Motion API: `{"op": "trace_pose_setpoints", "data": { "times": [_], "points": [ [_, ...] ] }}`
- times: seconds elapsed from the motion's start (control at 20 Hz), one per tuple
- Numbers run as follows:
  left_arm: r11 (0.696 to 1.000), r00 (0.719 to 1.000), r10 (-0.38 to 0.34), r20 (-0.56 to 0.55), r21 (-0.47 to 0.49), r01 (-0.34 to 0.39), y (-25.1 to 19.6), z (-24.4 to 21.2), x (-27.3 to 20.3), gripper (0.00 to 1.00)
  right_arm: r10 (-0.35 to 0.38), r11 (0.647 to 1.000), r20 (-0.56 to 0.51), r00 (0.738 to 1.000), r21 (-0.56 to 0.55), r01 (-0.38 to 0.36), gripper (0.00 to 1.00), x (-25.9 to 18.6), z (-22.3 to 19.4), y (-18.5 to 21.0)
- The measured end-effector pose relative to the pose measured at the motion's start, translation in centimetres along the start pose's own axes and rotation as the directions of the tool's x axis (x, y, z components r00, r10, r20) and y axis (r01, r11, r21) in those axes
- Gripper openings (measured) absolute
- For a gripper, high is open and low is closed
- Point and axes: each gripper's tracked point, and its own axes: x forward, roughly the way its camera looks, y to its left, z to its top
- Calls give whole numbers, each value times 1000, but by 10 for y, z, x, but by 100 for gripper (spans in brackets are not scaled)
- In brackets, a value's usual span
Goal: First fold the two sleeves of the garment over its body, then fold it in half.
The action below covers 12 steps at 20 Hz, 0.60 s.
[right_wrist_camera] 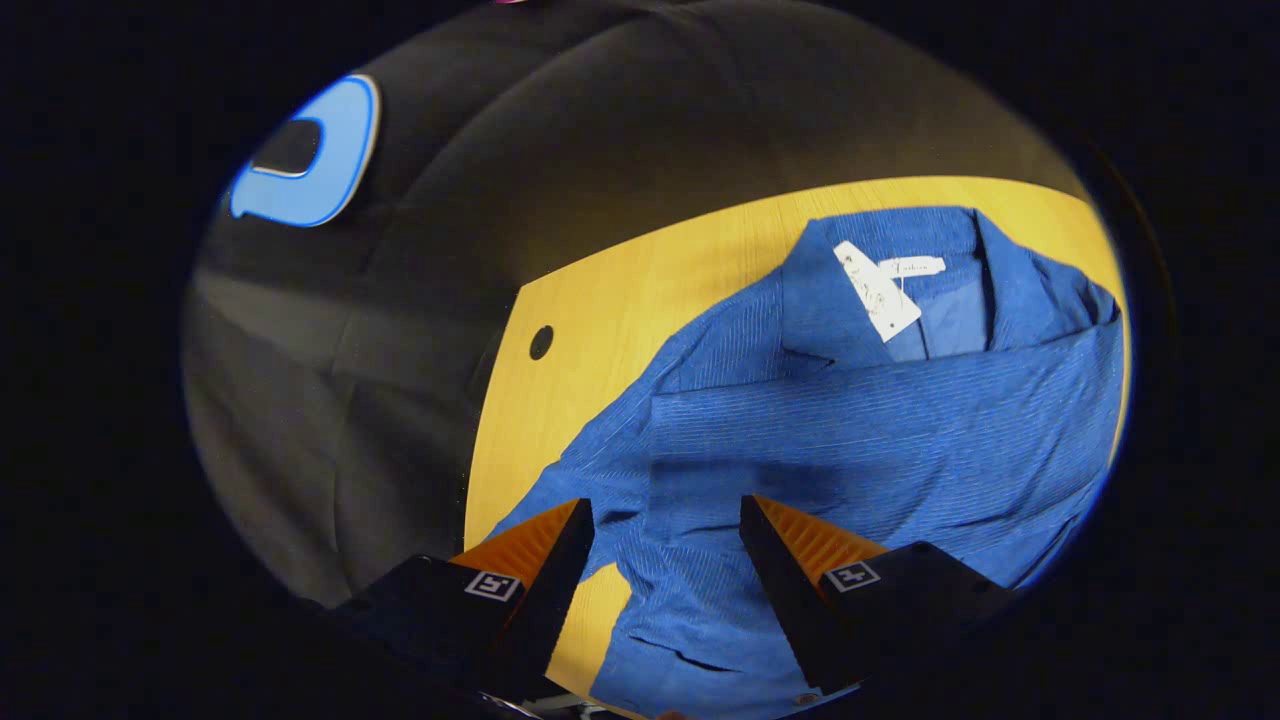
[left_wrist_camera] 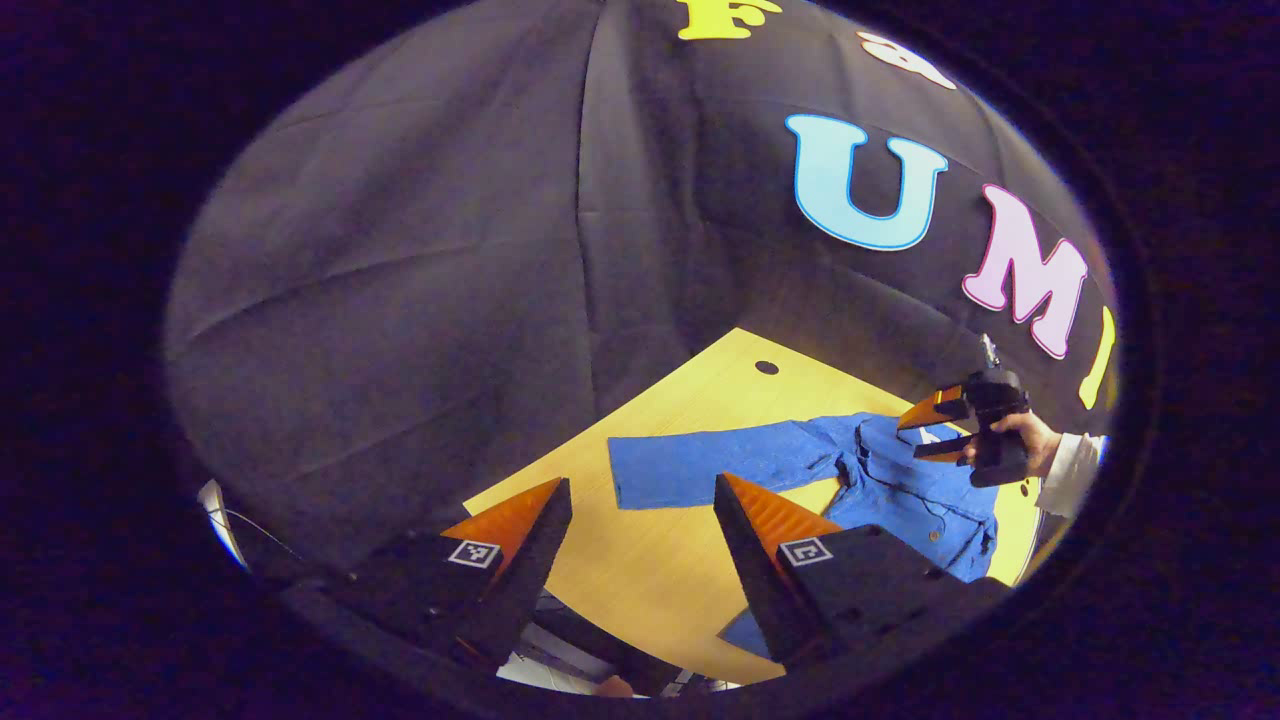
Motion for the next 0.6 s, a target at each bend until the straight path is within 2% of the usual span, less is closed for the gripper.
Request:
{"op": "trace_pose_setpoints", "data": {
  "times": [0.2,0.3,0.5,0.6],
  "points": [
    [998,998,-22,-54,56,25,-1,3,55,84,46,983,10,999,-180,-44,94,-81,-3,9],
    [999,994,-20,-108,40,25,-1,3,91,84,63,963,15,998,-264,-57,94,-129,-14,8],
    [999,978,14,-207,36,-6,9,-5,161,84,89,957,63,994,-283,-68,95,-225,-34,2],
    [999,964,30,-266,50,-17,12,-15,185,84,71,962,90,993,-268,-44,94,-266,-44,-10]
  ]
}}
